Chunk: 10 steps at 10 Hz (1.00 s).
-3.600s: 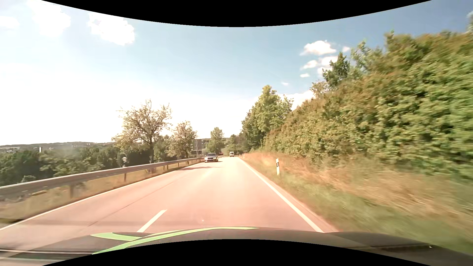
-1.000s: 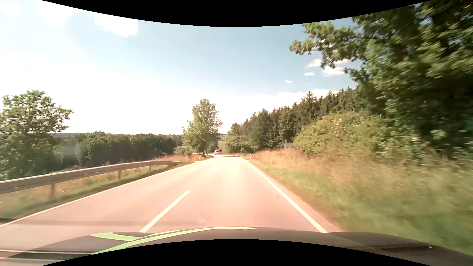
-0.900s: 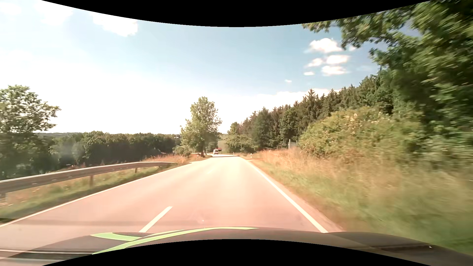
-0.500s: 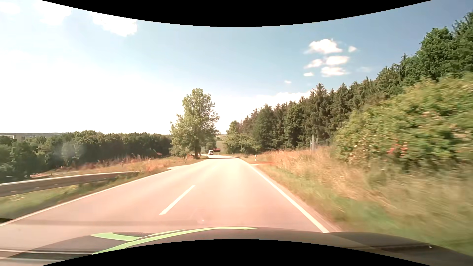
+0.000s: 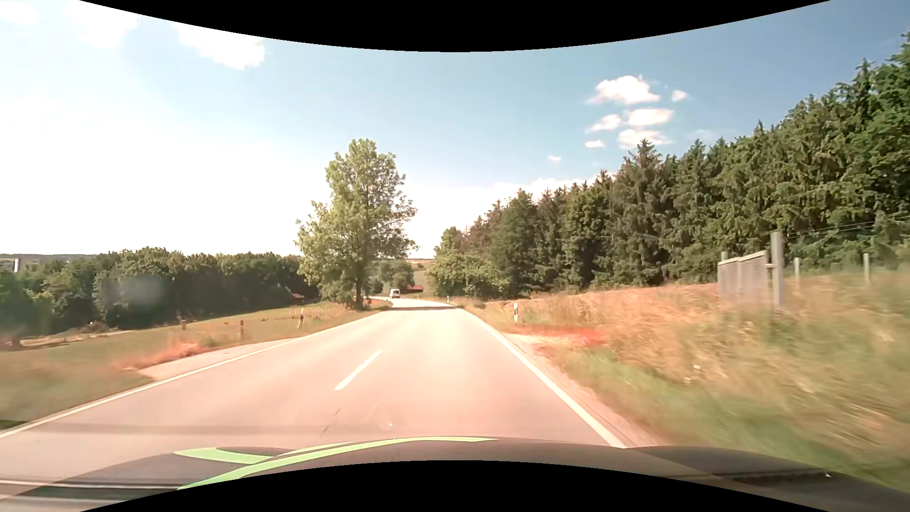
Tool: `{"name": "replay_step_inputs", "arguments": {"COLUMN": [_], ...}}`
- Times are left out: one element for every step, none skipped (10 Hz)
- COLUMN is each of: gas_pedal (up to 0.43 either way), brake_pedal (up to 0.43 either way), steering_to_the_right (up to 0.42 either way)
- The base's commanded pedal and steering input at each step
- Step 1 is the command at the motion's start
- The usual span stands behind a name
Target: Follow the waypoints while adhering to traffic rules and regulations
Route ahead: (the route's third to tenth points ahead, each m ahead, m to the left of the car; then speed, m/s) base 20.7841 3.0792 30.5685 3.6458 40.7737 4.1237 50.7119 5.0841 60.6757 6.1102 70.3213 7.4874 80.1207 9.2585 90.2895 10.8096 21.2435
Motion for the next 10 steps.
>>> {"name": "replay_step_inputs", "arguments": {"gas_pedal": [0.0, 0.0, 0.0, 0.0, 0.0, 0.0, 0.0, 0.0, 0.0, 0.0], "brake_pedal": [0.0, 0.0, 0.0, 0.0, 0.0, 0.0, 0.0, 0.0, 0.0, 0.0], "steering_to_the_right": [-0.002, -0.004, -0.008, -0.009, -0.009, -0.008, -0.008, -0.008, -0.009, -0.009]}}
